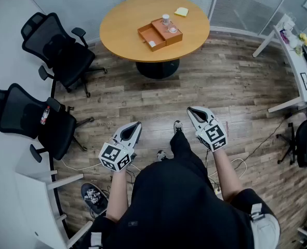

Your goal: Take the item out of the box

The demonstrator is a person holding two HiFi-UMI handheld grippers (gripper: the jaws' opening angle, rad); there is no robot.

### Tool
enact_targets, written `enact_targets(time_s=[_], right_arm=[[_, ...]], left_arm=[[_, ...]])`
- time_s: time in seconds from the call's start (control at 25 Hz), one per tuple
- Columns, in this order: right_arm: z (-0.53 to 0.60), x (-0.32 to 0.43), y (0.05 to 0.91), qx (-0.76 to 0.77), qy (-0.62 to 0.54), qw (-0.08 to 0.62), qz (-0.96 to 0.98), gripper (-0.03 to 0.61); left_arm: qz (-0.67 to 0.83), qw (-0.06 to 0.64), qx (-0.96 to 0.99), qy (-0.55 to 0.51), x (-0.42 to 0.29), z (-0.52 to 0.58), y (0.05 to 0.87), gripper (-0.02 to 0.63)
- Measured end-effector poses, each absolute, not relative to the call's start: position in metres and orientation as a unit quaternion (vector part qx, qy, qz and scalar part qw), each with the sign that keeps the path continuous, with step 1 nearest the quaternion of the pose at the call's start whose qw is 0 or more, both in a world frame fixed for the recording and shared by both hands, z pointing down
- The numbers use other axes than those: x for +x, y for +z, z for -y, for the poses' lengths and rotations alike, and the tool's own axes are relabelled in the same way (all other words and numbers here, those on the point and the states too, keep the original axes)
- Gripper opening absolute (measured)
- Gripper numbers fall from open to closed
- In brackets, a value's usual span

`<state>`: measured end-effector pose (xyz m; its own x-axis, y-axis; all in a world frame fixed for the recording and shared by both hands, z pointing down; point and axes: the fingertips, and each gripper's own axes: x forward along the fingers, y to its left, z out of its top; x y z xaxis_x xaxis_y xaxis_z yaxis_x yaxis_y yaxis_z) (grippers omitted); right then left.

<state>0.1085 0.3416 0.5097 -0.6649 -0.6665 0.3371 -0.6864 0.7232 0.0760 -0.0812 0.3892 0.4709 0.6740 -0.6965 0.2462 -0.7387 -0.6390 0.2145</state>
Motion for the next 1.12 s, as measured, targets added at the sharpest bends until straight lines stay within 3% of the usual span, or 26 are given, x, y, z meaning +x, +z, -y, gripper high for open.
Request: enact_targets(time_s=[1.12], right_arm=[[-0.312, 0.112, 0.514, 0.383, 0.066, 0.157, 0.908, 0.009]], left_arm=[[0.403, 0.145, 0.9, 0.074, -0.09, -0.361, 0.465, 0.006]])
